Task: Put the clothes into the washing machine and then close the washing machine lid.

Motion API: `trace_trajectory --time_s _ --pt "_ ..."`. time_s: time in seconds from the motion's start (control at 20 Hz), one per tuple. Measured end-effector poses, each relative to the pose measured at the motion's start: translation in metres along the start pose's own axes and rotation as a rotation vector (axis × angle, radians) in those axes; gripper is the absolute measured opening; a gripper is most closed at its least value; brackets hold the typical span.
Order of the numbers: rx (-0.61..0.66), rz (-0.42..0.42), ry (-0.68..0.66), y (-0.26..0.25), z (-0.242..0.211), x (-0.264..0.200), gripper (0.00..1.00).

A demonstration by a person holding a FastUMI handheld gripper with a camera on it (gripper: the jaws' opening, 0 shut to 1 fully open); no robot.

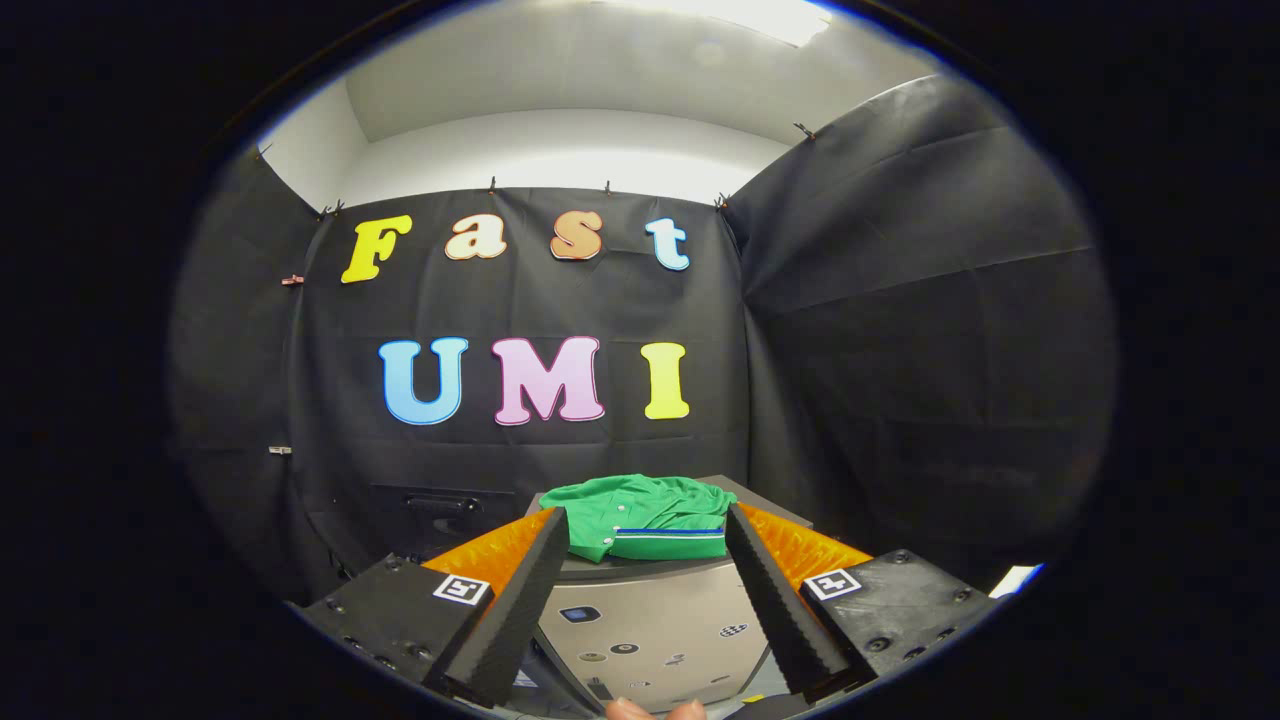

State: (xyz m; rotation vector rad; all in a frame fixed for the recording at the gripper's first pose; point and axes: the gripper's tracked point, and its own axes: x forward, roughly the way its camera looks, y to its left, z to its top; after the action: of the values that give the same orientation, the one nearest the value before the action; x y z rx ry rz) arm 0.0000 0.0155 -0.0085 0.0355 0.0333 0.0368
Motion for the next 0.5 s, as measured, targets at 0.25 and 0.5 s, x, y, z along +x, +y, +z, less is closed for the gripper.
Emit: trace_trajectory --time_s 0.25,0.5 --pt "-0.005 0.003 -0.001 0.0056 0.0001 0.0010 0.98" --pt "-0.017 0.017 0.011 0.0078 -0.0045 0.0000 0.98"
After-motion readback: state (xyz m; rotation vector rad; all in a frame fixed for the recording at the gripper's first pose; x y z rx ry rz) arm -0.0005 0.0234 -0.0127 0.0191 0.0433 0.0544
